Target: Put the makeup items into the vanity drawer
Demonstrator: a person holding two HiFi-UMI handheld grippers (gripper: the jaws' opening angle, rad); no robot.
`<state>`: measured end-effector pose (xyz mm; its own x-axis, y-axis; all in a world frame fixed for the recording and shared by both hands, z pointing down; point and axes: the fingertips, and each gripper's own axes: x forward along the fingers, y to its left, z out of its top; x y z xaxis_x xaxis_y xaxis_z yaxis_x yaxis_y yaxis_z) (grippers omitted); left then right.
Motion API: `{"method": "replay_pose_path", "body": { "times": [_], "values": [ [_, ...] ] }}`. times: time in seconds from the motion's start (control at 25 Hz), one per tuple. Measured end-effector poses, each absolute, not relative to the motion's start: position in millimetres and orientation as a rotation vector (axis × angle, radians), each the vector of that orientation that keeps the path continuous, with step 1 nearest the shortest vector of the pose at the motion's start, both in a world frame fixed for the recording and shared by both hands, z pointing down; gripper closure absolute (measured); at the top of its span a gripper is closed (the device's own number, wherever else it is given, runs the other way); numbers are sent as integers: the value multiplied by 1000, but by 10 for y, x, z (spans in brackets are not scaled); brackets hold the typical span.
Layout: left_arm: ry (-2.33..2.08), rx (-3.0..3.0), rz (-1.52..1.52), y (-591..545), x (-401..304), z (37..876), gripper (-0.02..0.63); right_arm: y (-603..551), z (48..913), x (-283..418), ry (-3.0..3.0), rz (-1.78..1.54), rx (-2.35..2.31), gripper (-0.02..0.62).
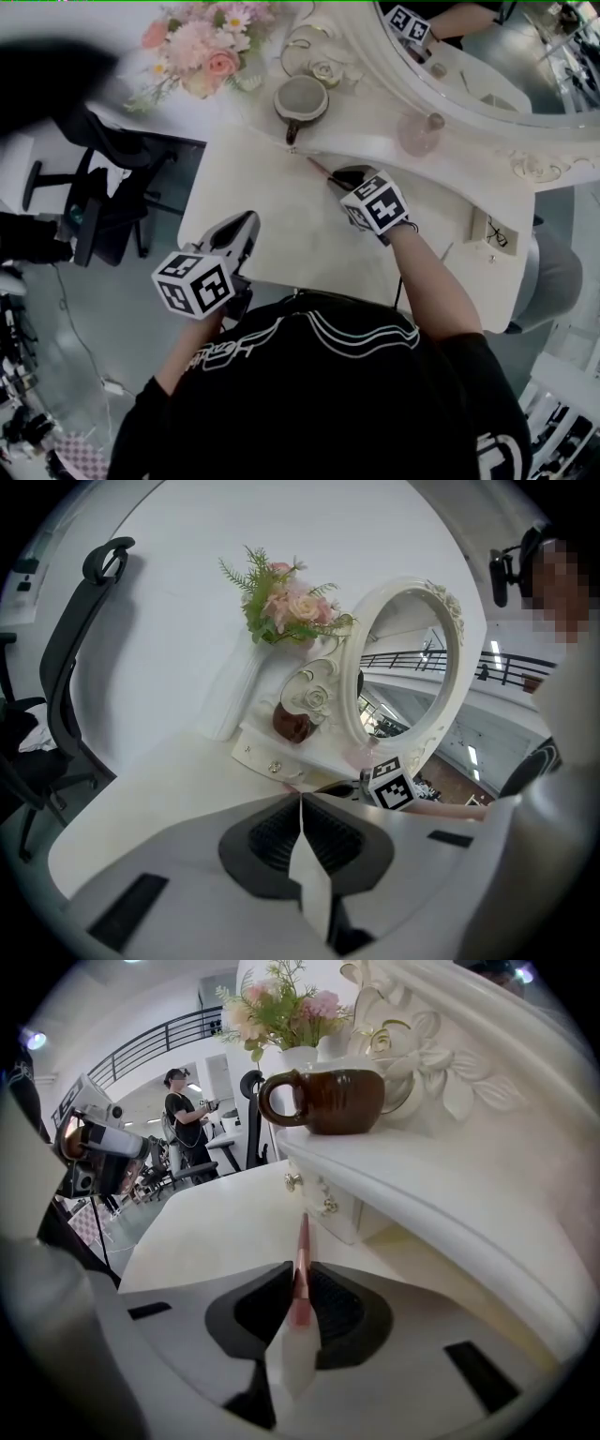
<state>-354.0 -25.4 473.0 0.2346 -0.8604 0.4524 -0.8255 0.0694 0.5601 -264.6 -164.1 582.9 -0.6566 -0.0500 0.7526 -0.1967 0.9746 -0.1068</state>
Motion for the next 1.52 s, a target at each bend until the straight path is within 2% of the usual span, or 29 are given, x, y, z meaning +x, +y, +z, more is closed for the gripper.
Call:
{"method": "replay_pose_path", "body": {
  "times": [0.56, 1.52],
  "values": [
    [-1541, 1782, -41, -436, -3079, 4577, 578, -1489, 5240, -2172, -2395, 250, 131, 520],
    [-1221, 2011, 49, -1380, -1390, 4462, 578, -1810, 4660, -35, -2431, 435, 556, 520]
  ]
}}
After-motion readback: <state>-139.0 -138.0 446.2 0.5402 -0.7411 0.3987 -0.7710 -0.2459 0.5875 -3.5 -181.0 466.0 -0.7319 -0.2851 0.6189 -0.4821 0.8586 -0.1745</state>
